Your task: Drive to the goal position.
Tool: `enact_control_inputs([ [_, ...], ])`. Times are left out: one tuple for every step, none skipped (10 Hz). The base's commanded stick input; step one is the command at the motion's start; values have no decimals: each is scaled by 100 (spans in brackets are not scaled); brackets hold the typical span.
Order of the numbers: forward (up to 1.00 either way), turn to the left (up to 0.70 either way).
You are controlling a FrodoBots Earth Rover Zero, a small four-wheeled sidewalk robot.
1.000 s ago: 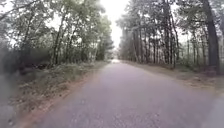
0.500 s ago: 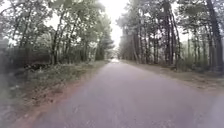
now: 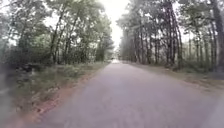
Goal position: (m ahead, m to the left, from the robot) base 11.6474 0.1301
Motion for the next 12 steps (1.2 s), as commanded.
enact_control_inputs([
  [70,0],
  [70,0],
  [70,0],
  [70,0],
  [70,0],
  [70,0],
  [70,0],
  [70,0],
  [70,0],
  [70,0],
  [70,0],
  [70,0],
])
